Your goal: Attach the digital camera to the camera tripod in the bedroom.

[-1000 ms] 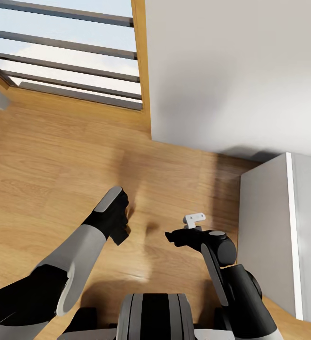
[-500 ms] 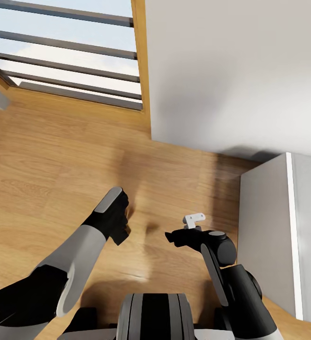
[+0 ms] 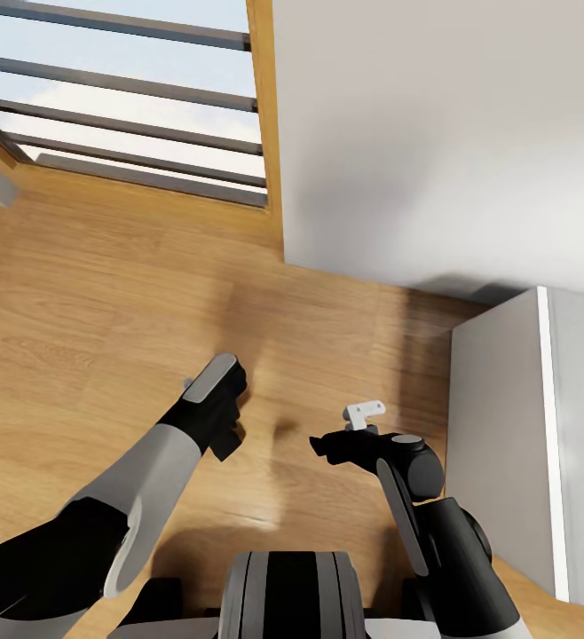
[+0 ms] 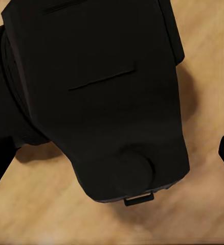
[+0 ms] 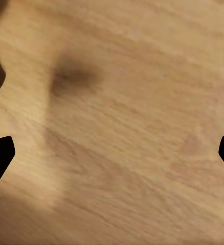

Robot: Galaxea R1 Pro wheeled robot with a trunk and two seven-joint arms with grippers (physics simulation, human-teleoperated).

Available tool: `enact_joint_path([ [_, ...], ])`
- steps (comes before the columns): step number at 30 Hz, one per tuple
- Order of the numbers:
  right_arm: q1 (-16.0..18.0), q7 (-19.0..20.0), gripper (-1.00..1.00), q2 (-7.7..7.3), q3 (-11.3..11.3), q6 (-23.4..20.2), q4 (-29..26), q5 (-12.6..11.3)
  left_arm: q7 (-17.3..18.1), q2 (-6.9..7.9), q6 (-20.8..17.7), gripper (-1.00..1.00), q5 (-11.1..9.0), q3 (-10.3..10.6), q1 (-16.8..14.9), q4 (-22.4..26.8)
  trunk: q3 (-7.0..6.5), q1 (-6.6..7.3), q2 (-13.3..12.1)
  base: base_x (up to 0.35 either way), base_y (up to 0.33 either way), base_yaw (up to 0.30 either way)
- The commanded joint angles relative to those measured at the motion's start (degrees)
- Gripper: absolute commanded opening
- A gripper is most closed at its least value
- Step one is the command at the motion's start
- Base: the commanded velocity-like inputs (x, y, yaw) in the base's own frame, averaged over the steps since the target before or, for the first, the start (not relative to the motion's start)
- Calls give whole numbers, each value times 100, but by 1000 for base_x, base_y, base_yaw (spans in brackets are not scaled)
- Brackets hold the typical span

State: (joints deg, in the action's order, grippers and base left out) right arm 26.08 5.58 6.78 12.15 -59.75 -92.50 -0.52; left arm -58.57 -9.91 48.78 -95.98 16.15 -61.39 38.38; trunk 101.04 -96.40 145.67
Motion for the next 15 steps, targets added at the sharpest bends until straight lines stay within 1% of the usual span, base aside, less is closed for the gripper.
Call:
enact_joint_path([
  [1, 2, 14, 100, 1, -3, -25, -5, -1, -28, 6, 0, 100, 2, 37, -1, 3, 3, 1, 1, 0, 0, 0],
  [7, 2, 13, 100, 0, -2, -25, -5, -1, -22, 12, 0, 100, -25, 80, 2, 3, 3, 1, 1, 0, 0, 0],
  [8, 2, 15, 100, 1, -2, -25, -5, -1, -27, 11, 0, -100, -28, 88, 2, 3, 3, 1, 1, 0, 0, 0],
  [15, 2, 16, 100, 3, -2, -25, -5, -1, -48, 10, 5, -100, -46, 108, 2, 0, 3, 1, 1, 0, 0, 0],
])
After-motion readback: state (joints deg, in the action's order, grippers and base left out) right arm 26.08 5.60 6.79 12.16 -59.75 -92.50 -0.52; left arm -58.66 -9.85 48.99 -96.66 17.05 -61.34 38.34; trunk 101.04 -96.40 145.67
